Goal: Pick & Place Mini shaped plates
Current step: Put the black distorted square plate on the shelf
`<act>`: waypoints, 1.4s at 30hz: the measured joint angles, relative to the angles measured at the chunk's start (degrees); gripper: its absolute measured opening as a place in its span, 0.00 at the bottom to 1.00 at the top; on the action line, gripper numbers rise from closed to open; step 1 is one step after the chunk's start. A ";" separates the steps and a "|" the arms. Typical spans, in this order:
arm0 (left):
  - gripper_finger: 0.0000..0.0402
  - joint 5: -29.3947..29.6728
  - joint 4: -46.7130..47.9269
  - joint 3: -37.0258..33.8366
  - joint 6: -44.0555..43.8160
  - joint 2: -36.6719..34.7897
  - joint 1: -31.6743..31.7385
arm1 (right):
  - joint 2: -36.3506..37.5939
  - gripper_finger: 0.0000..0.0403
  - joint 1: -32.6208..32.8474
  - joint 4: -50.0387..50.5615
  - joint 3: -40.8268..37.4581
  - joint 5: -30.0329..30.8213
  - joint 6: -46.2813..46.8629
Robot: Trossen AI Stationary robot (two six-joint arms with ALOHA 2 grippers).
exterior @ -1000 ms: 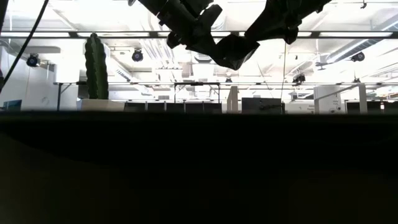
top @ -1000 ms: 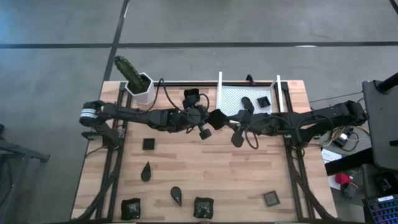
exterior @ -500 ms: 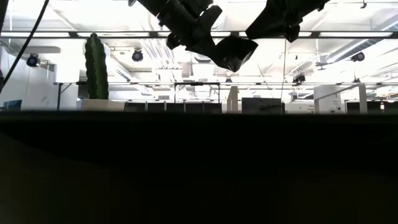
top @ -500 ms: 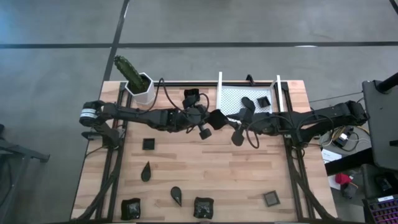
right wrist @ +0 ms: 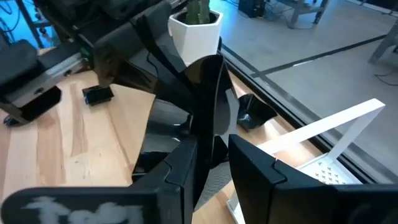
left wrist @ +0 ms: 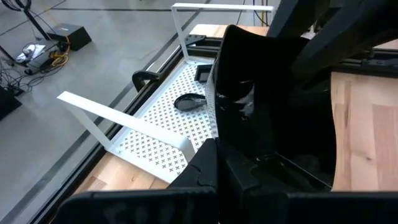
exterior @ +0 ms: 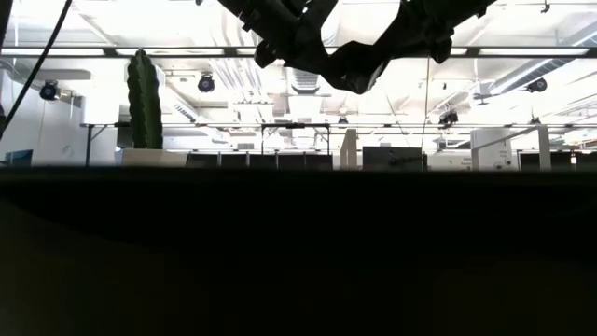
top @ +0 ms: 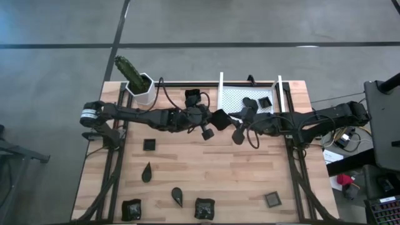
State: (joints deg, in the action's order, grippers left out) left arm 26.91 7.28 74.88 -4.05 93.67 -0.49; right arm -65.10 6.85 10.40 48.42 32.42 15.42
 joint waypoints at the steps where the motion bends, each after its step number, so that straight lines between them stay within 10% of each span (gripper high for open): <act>1: 0.00 -0.02 0.05 0.08 0.07 0.00 0.00 | 0.00 0.21 0.00 0.04 0.00 0.37 0.22; 11: 0.00 0.00 -0.19 0.11 0.57 0.00 0.00 | 0.00 0.03 -0.07 0.15 0.00 2.70 1.12; 42: 0.21 0.99 0.83 0.47 0.72 -1.49 -0.24 | 0.00 0.03 -0.39 3.68 0.00 3.60 5.58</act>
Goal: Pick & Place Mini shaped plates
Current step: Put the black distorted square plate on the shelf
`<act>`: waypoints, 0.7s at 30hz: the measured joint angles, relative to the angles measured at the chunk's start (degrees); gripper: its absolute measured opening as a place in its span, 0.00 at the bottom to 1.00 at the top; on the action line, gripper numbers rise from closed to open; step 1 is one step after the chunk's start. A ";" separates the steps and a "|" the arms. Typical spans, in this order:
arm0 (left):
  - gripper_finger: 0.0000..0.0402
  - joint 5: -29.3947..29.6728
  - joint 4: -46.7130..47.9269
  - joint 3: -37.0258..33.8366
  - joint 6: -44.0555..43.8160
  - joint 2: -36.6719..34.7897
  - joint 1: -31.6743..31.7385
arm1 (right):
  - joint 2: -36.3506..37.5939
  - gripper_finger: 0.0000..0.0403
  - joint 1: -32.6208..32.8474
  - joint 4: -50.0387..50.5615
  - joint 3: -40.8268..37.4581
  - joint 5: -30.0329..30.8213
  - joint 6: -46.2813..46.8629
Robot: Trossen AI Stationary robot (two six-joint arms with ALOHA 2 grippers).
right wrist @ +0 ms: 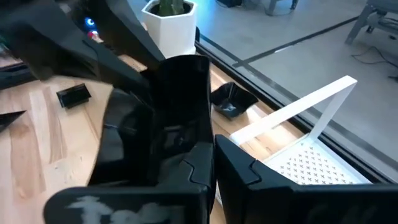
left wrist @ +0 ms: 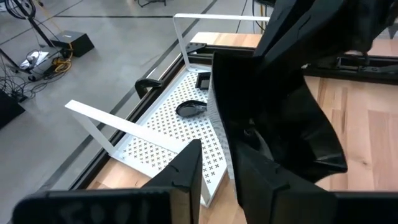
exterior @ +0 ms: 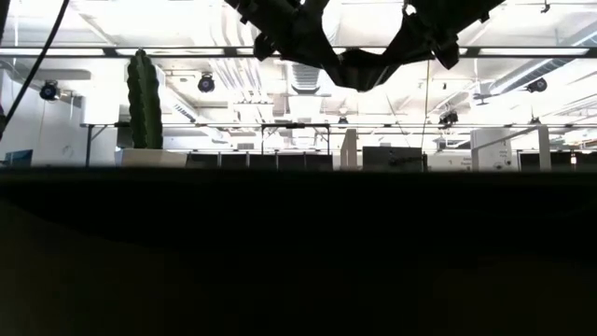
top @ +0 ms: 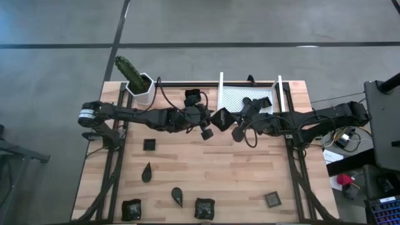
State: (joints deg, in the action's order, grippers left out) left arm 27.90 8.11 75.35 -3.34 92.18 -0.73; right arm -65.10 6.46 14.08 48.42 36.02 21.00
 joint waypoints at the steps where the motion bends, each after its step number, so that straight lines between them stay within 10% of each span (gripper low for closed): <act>1: 0.21 -0.02 0.51 0.01 -0.03 -0.44 0.00 | 0.00 0.03 -0.11 0.25 0.00 0.02 0.10; 21: 0.21 0.11 7.02 0.01 -0.08 -9.62 -0.27 | 0.83 0.02 -6.28 6.61 0.00 1.48 8.69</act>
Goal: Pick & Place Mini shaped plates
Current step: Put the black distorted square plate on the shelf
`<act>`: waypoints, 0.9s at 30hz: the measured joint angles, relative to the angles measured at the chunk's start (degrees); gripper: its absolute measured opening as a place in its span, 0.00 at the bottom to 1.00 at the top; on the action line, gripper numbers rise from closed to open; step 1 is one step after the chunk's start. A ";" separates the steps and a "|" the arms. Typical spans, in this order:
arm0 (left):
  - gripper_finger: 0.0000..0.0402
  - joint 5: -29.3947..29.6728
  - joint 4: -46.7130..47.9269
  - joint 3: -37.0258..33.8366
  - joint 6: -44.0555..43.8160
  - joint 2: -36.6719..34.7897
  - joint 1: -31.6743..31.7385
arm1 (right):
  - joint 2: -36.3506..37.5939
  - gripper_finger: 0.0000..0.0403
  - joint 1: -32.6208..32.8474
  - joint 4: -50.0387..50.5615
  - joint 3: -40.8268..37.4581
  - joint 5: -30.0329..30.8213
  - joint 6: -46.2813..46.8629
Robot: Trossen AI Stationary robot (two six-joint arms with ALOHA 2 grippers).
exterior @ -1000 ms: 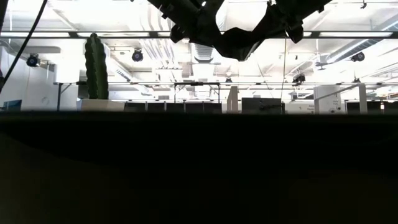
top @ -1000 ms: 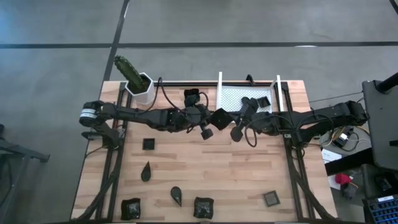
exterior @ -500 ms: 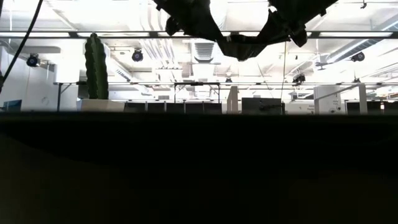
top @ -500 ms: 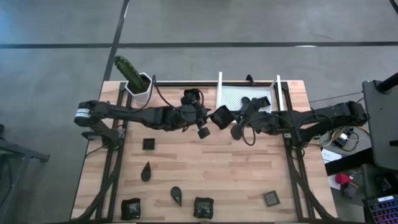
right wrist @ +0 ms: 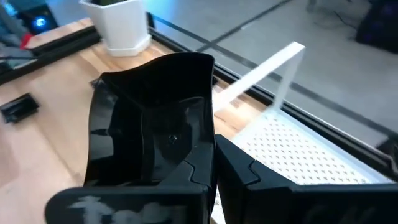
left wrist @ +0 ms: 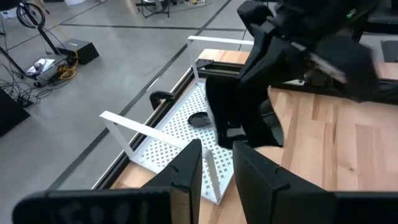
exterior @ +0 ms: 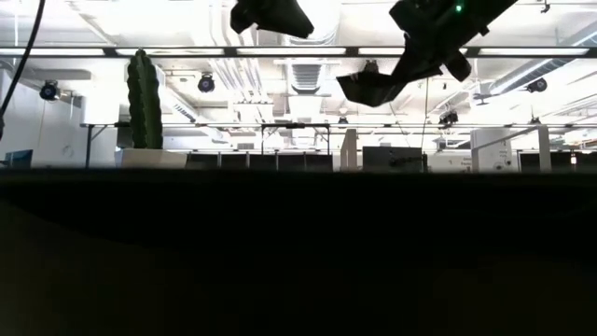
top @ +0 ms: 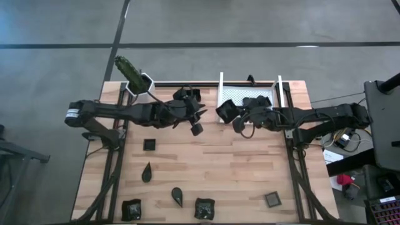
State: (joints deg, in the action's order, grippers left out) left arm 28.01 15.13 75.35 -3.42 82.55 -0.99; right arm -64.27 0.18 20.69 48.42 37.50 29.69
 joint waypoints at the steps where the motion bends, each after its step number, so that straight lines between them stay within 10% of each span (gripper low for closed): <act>1: 0.21 0.02 0.61 0.00 0.00 -0.51 0.00 | 0.41 0.02 -0.52 0.72 0.00 -0.01 0.60; 18: 0.21 -0.02 4.47 -0.11 0.00 -4.51 0.00 | 5.99 0.02 -14.29 12.38 0.00 -0.27 13.14; 27: 0.21 -0.04 4.49 -0.11 0.00 -4.47 0.00 | -1.15 0.02 -27.60 12.01 0.00 -12.49 13.38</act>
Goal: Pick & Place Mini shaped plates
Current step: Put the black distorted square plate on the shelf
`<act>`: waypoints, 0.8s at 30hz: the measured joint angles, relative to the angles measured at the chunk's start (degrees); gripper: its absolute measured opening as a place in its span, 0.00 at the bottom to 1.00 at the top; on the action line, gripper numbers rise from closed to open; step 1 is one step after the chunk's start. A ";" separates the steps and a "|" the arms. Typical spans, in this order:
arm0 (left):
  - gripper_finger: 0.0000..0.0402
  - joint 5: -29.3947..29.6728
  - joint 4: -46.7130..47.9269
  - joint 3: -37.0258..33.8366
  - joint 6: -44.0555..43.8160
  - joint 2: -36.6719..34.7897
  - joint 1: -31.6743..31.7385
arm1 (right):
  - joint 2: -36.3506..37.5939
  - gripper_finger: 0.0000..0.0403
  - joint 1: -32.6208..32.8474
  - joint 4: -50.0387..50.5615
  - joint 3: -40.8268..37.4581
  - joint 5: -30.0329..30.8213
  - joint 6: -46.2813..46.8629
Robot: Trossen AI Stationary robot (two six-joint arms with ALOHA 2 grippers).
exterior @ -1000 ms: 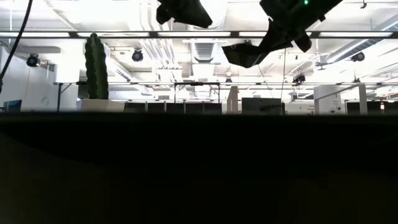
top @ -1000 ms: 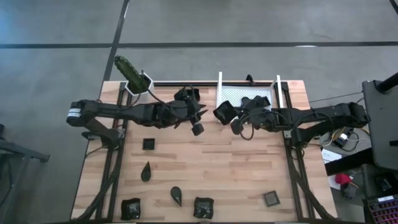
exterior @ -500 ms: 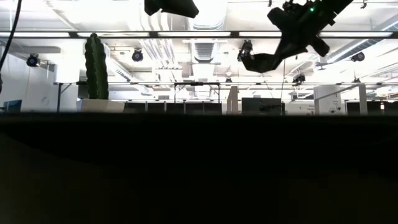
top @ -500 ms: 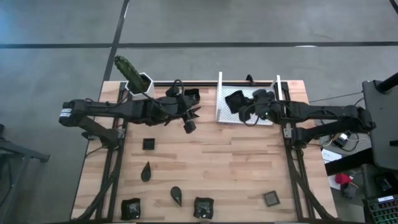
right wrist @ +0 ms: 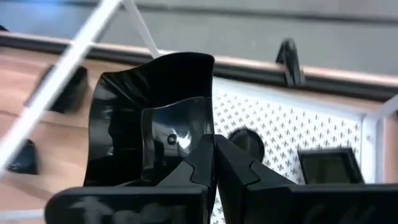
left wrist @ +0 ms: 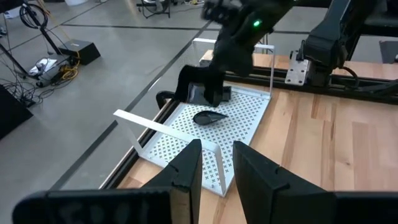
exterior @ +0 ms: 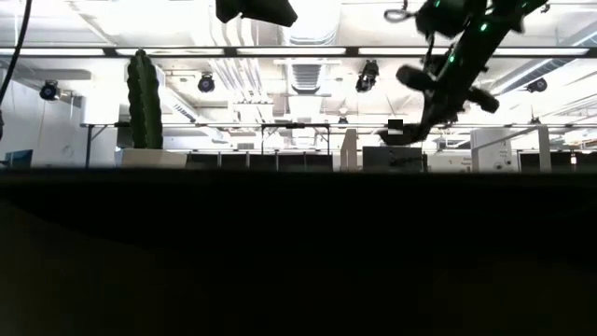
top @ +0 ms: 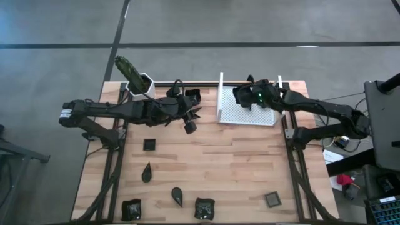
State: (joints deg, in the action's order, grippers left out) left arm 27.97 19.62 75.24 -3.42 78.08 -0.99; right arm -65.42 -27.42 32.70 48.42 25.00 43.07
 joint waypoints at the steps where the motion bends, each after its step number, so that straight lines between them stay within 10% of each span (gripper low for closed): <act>1: 0.21 0.00 0.00 -0.02 0.00 0.00 0.00 | -0.98 0.02 -1.17 -0.28 0.00 -1.31 -0.02; 24: 0.21 -0.01 0.00 -0.02 0.00 0.09 0.00 | -23.65 0.02 -7.13 -15.16 0.00 -10.65 3.37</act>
State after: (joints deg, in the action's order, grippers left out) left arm 27.95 19.62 75.22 -3.42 78.17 -0.99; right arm -89.07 -34.55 17.53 48.42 14.35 46.44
